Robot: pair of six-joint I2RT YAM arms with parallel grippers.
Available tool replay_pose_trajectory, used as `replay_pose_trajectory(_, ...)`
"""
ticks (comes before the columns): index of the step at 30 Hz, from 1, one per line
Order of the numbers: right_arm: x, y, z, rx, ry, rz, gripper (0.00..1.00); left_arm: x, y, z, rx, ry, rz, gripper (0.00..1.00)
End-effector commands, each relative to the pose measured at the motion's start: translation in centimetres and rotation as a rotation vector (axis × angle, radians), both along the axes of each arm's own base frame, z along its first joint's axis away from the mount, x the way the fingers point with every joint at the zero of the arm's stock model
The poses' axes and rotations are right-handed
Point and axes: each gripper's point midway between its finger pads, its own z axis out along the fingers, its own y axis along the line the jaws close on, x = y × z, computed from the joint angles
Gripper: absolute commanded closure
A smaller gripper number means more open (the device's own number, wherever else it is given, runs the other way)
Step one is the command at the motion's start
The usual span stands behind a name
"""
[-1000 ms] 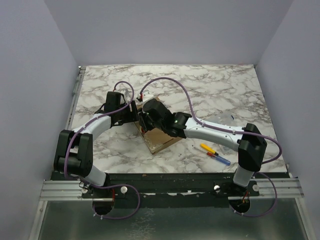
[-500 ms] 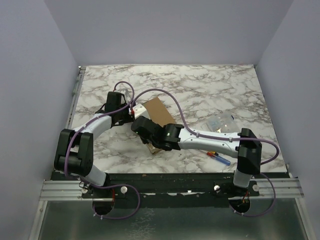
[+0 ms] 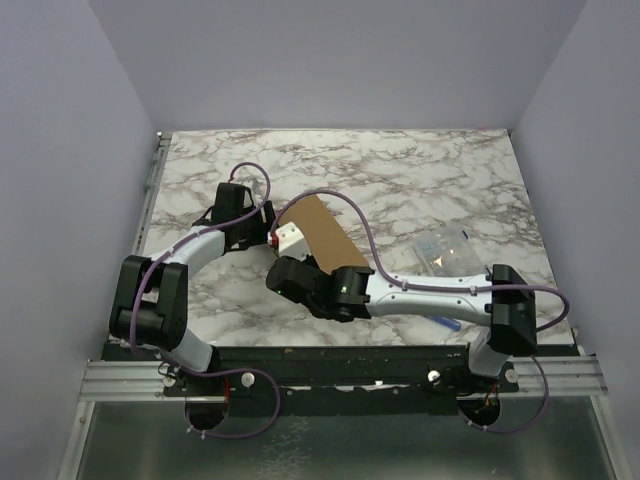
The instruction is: Unpack the express box
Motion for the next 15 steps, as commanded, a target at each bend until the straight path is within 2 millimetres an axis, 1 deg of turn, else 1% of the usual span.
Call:
replay_pose_trajectory(1,-2.1,-1.6,-0.6,-0.002,0.016,-0.005,1.00,-1.2,2.0,-3.4,0.132,0.086,0.035,0.32)
replay_pose_trajectory(5,-2.5,-2.1,-1.2,0.044,0.002,0.017,1.00,-1.3,2.0,-3.7,0.147,0.097,0.033,0.32)
replay_pose_trajectory(11,-3.4,-2.4,-1.1,0.080,-0.036,0.032,1.00,-1.3,2.1,-3.8,0.164,0.096,0.031,0.33)
replay_pose_trajectory(15,-3.7,-2.8,-1.5,0.121,-0.073,0.055,1.00,-1.3,2.1,-3.9,0.167,0.098,0.030,0.33)
